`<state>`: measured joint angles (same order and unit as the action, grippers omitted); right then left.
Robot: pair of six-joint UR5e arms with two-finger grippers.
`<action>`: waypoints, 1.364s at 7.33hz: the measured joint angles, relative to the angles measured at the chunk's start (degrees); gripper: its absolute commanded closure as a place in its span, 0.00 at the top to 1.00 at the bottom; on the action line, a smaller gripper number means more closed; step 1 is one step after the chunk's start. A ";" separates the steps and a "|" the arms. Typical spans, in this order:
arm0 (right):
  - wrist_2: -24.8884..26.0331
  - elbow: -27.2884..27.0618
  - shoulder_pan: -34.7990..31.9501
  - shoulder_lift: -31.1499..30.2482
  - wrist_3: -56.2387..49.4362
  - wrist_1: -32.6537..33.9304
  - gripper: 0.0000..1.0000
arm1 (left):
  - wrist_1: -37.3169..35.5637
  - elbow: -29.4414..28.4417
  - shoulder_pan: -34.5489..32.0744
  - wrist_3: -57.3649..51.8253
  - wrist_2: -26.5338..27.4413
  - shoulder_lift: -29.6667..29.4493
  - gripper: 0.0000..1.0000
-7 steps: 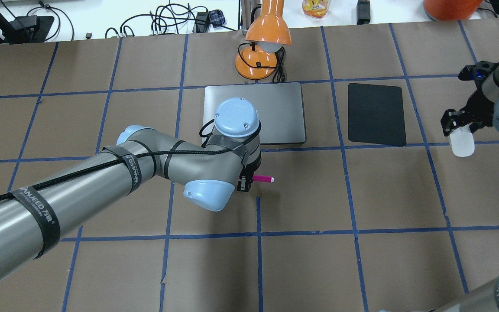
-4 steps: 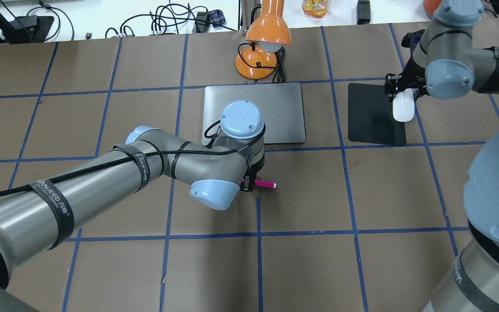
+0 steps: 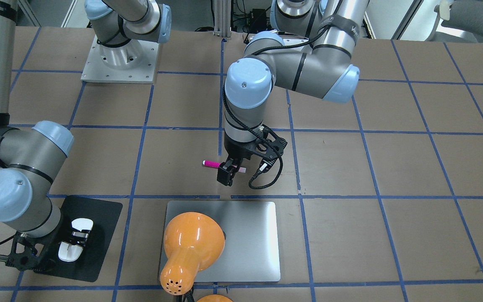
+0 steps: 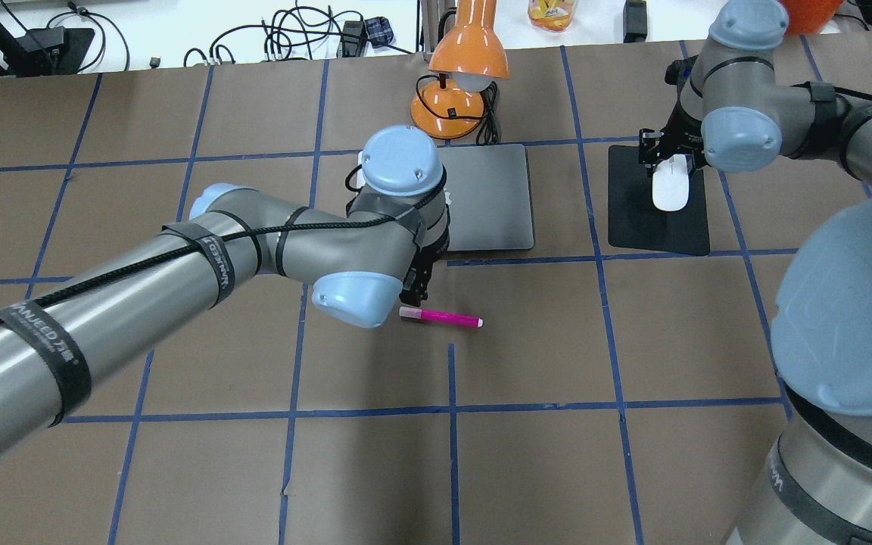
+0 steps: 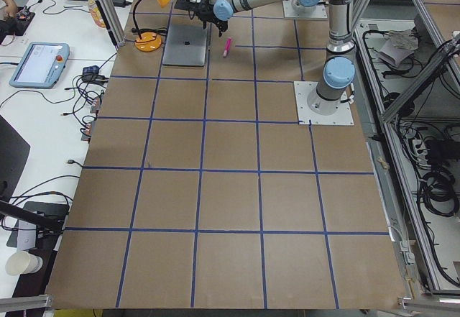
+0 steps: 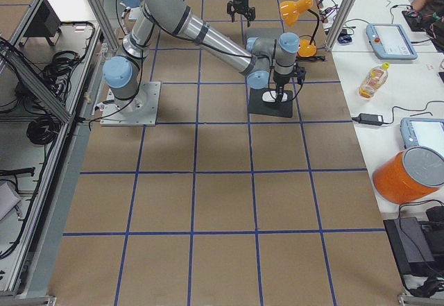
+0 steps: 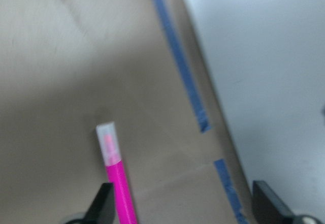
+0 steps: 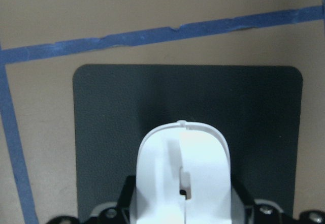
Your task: Place pen and mouse around notebook
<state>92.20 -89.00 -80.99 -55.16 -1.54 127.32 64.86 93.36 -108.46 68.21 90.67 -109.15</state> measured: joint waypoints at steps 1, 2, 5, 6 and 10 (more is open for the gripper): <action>0.00 0.06 -0.07 0.10 -0.27 0.04 1.00 | 9.33 -4.87 1.36 -13.13 0.11 1.81 1.00; 0.01 0.13 -0.04 -0.15 -0.31 -0.18 1.00 | 16.71 -7.70 2.92 -25.07 0.22 4.12 1.00; 0.06 0.20 -0.05 -5.61 -0.08 -5.30 1.00 | 25.98 -8.22 11.28 -52.55 -0.07 12.13 1.00; -0.08 0.17 -0.30 -10.16 0.01 -11.19 1.00 | 26.30 -6.66 13.01 -55.81 -0.36 14.04 1.00; -3.30 -0.66 -3.28 -29.92 0.38 -35.34 1.00 | 21.11 -4.00 14.21 -59.12 -0.65 16.33 1.00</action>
<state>88.90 -89.66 -84.27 -85.08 -1.15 91.98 85.96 89.36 -94.25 9.09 90.02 -92.83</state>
